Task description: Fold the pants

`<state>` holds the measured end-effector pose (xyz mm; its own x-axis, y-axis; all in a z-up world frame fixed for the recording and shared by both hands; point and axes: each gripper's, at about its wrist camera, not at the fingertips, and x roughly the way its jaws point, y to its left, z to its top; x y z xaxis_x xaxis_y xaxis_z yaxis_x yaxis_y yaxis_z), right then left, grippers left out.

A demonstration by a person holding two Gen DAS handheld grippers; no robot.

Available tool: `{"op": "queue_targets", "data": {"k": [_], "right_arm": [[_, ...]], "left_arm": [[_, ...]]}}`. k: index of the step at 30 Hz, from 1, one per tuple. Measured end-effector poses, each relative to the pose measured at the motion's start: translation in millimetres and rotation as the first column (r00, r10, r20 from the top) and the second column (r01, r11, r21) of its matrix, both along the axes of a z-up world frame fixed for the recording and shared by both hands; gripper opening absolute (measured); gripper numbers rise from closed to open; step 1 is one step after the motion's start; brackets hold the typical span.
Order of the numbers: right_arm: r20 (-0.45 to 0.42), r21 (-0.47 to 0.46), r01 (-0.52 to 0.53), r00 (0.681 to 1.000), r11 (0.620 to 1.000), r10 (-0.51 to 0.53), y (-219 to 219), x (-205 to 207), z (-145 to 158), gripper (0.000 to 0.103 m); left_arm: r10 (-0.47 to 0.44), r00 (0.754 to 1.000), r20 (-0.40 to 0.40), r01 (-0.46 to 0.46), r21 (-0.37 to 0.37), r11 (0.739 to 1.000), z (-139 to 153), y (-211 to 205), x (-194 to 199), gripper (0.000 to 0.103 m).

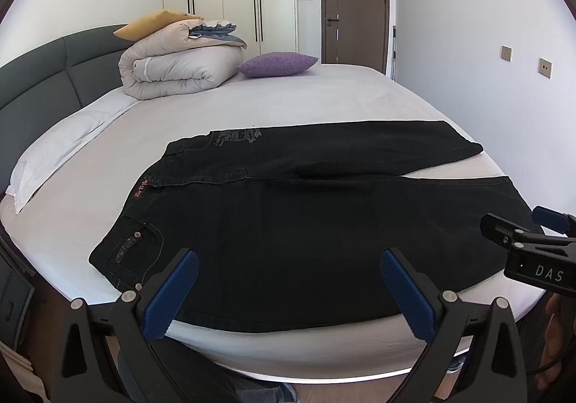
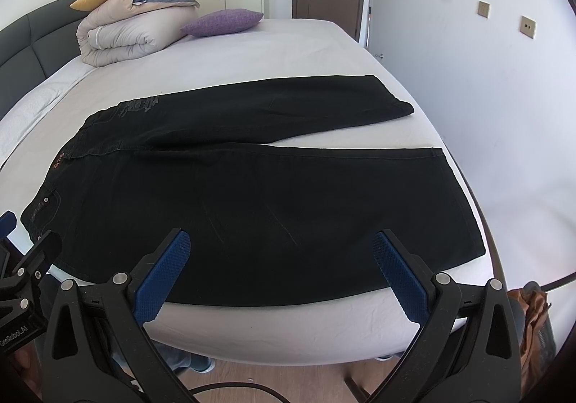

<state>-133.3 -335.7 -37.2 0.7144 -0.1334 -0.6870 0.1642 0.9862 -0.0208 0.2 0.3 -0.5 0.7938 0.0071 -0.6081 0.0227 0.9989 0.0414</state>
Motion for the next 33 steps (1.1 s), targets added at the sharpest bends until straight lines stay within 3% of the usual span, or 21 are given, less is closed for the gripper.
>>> {"op": "queue_targets", "data": {"k": [12,19,22,27,29,31,33], "right_arm": [[-0.019,0.019,-0.025,1.0,1.0,0.025,1.9,3.5,-7.1,0.103],[-0.023,0.155,-0.191,0.98,0.969,0.196,3.2,28.4,-18.5,0.103],[0.007,0.196,-0.258,0.965,0.946,0.261,1.7,56.1,-16.5,0.103],[0.062,0.166,-0.344,0.939,0.924,0.339,-7.4,100.3,-7.1,0.103],[0.063,0.167,-0.392,0.92,0.905,0.387,-10.6,118.7,-6.4,0.103],[0.05,0.18,-0.442,0.896,0.879,0.44,-15.9,137.2,-6.0,0.103],[0.037,0.165,-0.502,0.864,0.849,0.503,-19.2,159.2,-6.9,0.103]], "left_arm": [[0.015,1.0,0.013,-0.015,0.034,0.999,-13.4,-4.6,-4.8,0.103],[0.03,0.999,-0.021,-0.03,-0.03,0.999,-22.0,35.9,20.4,0.103],[0.023,0.999,-0.046,-0.025,-0.043,0.999,-19.3,62.9,47.3,0.103],[0.052,0.993,-0.106,-0.043,0.087,0.995,-13.1,99.6,109.3,0.103],[0.033,0.994,-0.107,-0.022,0.097,0.995,-5.9,114.5,142.1,0.103],[0.025,0.996,-0.089,-0.011,0.155,0.988,2.2,125.1,178.0,0.103],[-0.036,0.992,-0.124,0.054,0.147,0.988,4.5,137.2,220.1,0.103]]}}
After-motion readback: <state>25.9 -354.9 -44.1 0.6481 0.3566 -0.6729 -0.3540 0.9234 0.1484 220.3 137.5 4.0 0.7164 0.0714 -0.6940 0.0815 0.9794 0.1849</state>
